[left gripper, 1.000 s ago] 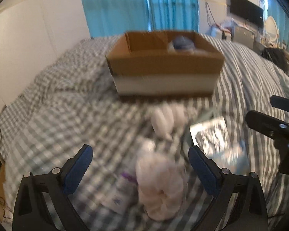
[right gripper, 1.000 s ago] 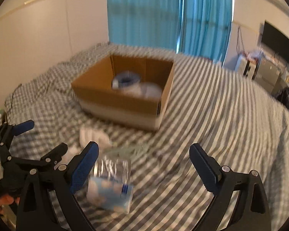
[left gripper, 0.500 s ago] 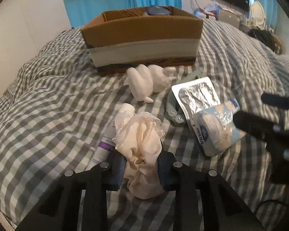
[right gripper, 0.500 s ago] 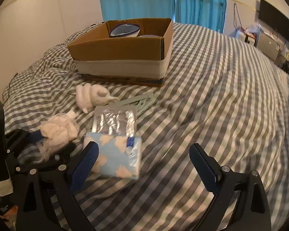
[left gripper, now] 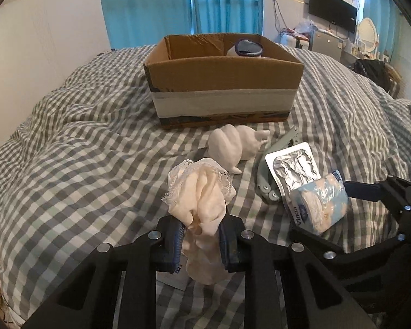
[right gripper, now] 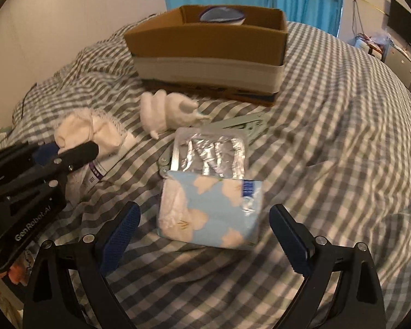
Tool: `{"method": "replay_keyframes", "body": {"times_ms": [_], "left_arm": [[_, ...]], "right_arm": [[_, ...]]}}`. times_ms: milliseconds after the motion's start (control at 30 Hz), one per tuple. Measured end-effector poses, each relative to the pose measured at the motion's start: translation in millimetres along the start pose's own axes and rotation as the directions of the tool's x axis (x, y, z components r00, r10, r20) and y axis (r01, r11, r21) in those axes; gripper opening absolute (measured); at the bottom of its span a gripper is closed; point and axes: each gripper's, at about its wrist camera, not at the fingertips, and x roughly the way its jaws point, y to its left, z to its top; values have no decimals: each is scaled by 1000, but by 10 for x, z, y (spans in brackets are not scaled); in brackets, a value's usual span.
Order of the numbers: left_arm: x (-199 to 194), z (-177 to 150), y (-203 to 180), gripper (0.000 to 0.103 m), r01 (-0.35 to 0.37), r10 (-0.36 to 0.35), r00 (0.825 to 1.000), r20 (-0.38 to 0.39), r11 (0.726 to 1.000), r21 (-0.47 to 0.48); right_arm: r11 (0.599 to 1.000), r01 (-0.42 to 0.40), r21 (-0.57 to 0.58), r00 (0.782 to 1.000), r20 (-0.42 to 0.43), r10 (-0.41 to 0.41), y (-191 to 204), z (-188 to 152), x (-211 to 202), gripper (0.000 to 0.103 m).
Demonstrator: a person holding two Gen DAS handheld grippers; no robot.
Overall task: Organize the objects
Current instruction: 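Grasp the cream lace cloth with the left tool while the right tool grasps the tissue pack, then lower the lace cloth and tissue pack into the box and release both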
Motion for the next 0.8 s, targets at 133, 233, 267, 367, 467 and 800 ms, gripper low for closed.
{"method": "replay_keyframes", "body": {"times_ms": [133,233,267,367,467,800], "left_arm": [[-16,-38,5,22,27,-27,1000,-4,1000,-1],[-78,-41,7,22,34,-34,999,9,999,-2],[-116,-33,10,22,33,-32,999,18,999,-6],[-247,29,36,22,45,-45,998,54,999,-9],[-381,144,54,22,56,-55,994,95,998,-2],[-719,931,190,22,116,-115,966,231,993,8]], "right_arm": [[998,53,-22,998,-15,-54,47,-24,63,74],[999,47,7,999,9,-47,10,-37,-33,73],[999,48,12,999,20,-49,7,-34,-74,73],[998,51,22,997,65,-52,3,-9,-277,73],[998,62,27,992,105,-65,8,51,-494,73],[995,98,-20,958,271,-88,15,637,-1235,73]]}}
